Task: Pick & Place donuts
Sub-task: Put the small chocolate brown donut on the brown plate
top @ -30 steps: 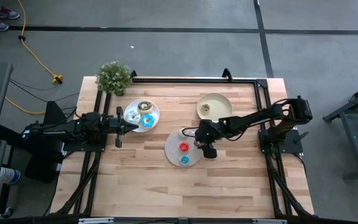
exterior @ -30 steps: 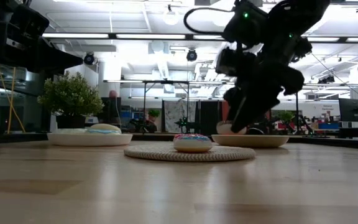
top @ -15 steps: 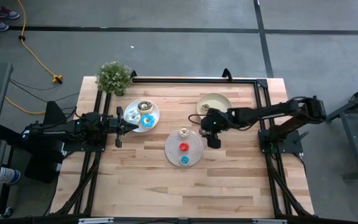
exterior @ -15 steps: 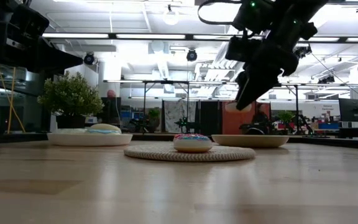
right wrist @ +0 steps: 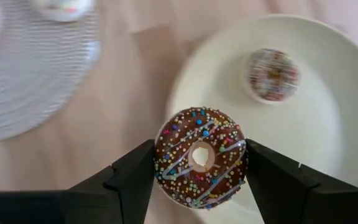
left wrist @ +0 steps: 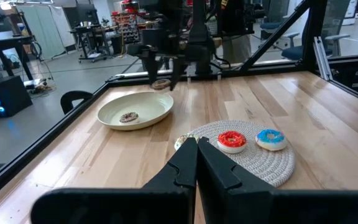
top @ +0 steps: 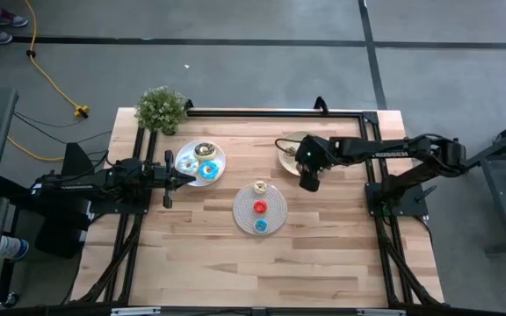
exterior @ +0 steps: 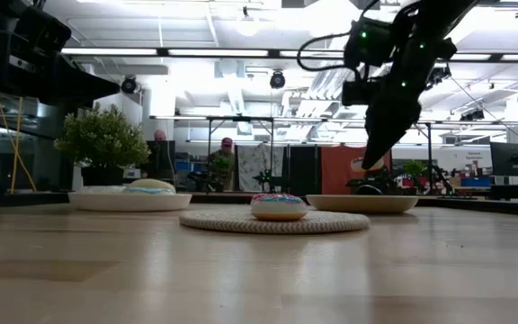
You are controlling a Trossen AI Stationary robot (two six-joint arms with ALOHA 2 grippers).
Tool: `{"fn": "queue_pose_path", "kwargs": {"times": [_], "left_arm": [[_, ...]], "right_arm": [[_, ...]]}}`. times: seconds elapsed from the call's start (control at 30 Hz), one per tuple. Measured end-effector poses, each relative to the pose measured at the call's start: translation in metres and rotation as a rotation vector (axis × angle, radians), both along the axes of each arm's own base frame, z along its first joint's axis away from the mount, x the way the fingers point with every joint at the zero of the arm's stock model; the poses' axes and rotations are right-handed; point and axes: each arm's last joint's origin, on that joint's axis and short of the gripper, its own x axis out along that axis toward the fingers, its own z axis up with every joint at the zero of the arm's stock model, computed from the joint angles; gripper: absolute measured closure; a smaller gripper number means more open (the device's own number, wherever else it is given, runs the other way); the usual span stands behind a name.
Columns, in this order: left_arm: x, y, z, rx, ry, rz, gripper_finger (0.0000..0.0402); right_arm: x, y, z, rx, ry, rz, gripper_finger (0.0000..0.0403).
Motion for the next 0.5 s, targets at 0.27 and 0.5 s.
{"fn": "queue_pose_path", "kwargs": {"times": [0.27,0.5], "left_arm": [[0.0,0.0,0.0,0.0,0.0,0.0,0.0401],[0.0,0.0,0.0,0.0,0.0,0.0,0.0401]], "right_arm": [[-0.001,-0.017,-0.011,-0.015,0.045,-0.074,0.0177],[0.005,-0.024,-0.024,0.009,0.056,-0.133,0.0175]]}}
